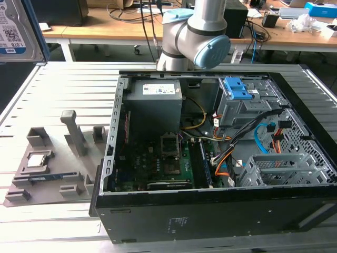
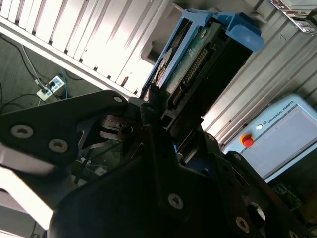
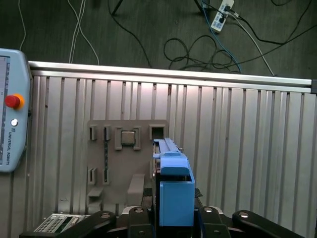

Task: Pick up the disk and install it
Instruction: 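Pick up the disk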

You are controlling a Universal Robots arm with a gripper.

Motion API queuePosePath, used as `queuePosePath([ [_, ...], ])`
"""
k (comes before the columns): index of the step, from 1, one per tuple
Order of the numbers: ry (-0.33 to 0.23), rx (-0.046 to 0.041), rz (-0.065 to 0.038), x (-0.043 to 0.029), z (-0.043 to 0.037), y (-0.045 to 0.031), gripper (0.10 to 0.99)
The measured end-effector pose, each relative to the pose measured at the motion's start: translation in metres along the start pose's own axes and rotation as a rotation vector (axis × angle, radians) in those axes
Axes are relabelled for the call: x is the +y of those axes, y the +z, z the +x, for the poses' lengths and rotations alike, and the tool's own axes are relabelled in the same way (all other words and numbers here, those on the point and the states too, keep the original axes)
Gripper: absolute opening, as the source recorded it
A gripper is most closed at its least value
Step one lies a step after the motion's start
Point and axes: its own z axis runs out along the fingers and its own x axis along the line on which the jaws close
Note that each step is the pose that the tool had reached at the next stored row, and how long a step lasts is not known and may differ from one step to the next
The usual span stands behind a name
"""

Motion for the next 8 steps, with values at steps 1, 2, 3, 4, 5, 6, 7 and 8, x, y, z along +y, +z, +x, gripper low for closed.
queuePosePath([
  [1,0.000,0.0000,0.000,0.0000,-0.0001,-0.0027,0.369],
  [2,0.000,0.0000,0.000,0.0000,-0.0001,-0.0047,0.369],
  [3,0.000,0.0000,0.000,0.0000,-0.0001,-0.0066,0.369],
  [4,0.000,0.0000,0.000,0.0001,-0.0002,-0.0090,0.369],
  [5,0.000,0.0000,0.000,0.0001,-0.0002,-0.0106,0.369],
  [6,0.000,0.0000,0.000,0.0001,-0.0002,-0.0122,0.369],
  [7,0.000,0.0000,0.000,0.0001,-0.0003,-0.0148,0.369],
  [8,0.000,0.0000,0.000,0.0001,-0.0004,-0.0181,0.369],
])
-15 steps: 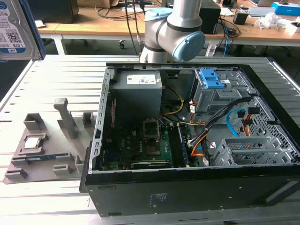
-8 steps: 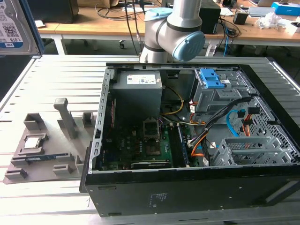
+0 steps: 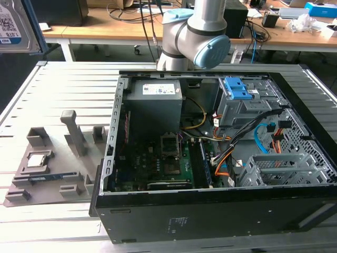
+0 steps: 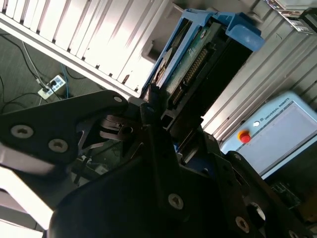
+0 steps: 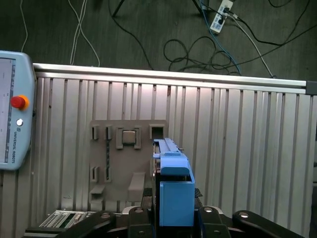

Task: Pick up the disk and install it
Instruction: 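Pick up the disk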

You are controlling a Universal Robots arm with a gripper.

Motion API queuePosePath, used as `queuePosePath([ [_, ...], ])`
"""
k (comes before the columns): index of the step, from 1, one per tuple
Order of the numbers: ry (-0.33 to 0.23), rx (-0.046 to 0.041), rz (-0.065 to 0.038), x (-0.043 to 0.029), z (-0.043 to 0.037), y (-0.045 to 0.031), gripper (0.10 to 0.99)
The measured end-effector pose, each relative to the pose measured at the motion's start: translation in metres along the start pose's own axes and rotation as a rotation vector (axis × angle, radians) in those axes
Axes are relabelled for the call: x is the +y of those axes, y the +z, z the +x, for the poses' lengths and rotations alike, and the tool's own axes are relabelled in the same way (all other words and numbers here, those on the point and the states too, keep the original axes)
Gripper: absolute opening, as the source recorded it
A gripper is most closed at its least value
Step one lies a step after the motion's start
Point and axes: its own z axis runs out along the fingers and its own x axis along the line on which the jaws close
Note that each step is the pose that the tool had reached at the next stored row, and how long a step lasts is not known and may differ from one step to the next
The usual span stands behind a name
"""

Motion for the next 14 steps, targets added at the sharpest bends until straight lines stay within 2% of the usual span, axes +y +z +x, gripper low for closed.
queuePosePath([
  [7,0.000,0.0000,0.000,0.0001,-0.0003,-0.0162,0.369],
  [14,0.000,0.0000,0.000,0.0001,-0.0003,-0.0177,0.369],
])
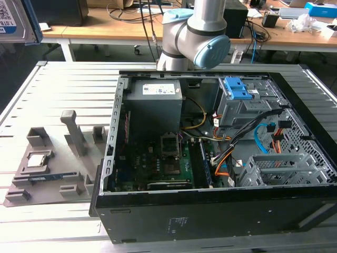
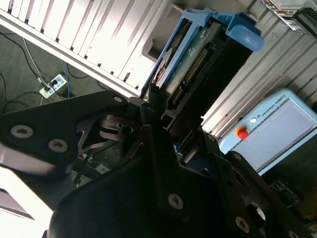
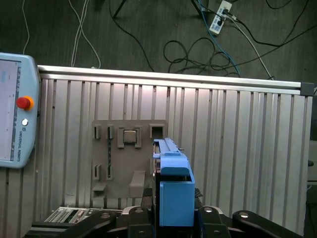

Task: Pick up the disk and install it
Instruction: 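Pick up the disk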

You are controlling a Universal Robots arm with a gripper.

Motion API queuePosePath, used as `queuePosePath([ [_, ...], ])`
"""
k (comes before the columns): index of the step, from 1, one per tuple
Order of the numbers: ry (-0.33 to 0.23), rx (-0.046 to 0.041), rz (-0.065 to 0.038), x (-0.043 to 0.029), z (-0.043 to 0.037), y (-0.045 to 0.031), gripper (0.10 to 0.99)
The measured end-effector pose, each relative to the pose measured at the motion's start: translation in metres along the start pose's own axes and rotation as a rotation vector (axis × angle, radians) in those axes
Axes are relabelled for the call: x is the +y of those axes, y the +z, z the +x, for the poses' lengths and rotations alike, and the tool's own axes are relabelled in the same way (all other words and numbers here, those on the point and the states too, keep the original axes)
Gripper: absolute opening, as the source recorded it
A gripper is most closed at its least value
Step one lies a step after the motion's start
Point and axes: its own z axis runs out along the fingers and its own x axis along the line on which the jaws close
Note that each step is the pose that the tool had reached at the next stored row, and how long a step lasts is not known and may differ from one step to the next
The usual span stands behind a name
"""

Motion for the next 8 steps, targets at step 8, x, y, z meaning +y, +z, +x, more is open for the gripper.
queuePosePath([
  [8,0.000,0.0004,0.000,-0.0088,0.0005,-0.0001,0.369],
])
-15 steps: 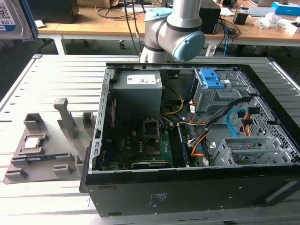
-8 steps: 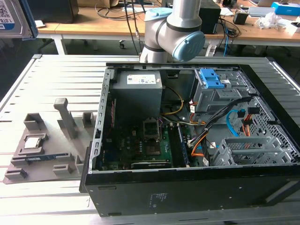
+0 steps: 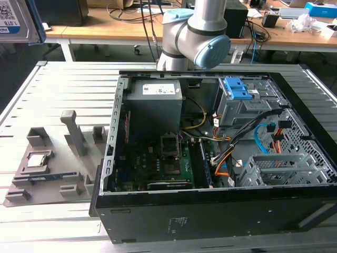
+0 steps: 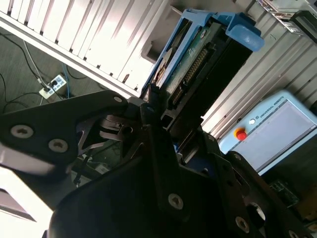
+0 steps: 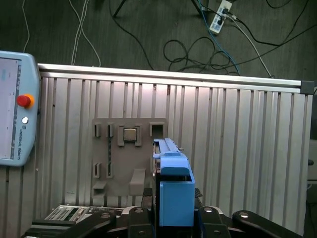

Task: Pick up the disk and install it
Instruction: 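Pick up the disk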

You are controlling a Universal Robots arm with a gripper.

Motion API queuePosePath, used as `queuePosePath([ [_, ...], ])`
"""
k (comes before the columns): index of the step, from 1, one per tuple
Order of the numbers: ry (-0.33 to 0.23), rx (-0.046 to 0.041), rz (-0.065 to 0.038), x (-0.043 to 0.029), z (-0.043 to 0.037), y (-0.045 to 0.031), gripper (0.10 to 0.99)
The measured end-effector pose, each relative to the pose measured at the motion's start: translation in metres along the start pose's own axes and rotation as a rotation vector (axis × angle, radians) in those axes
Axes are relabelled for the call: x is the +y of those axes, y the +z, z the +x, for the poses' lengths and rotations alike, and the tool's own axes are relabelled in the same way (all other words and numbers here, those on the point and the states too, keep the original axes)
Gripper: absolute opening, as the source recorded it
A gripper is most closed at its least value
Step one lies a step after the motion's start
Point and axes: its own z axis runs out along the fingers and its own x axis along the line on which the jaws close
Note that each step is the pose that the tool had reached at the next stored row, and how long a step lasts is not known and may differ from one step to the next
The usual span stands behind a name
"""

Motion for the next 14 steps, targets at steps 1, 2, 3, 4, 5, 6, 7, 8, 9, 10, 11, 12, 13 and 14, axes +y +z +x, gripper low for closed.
queuePosePath([
  [1,0.000,0.0002,0.000,-0.0020,0.0001,0.0000,0.369],
  [2,0.000,0.0006,0.000,-0.0053,0.0003,0.0000,0.369],
  [3,0.000,0.0007,0.000,-0.0077,0.0004,0.0000,0.369],
  [4,0.000,0.0010,0.000,-0.0121,0.0006,-0.0001,0.369],
  [5,0.000,0.0011,0.000,-0.0176,0.0010,-0.0001,0.369],
  [6,0.000,0.0011,0.000,-0.0202,0.0011,-0.0001,0.369],
  [7,0.000,0.0011,0.000,-0.0253,0.0015,-0.0001,0.369],
  [8,0.000,0.0011,0.000,-0.0290,0.0017,-0.0002,0.369],
  [9,0.000,0.0011,0.000,-0.0322,0.0019,-0.0003,0.369],
  [10,0.000,0.0011,0.000,-0.0374,0.0022,-0.0003,0.369],
  [11,0.000,0.0011,0.000,-0.0409,0.0024,-0.0003,0.369],
  [12,0.000,0.0012,-0.001,-0.0497,0.0030,-0.0004,0.369],
  [13,0.000,0.0011,-0.001,-0.0573,0.0035,-0.0004,0.369],
  [14,0.000,0.0011,-0.001,-0.0635,0.0038,-0.0004,0.369],
])
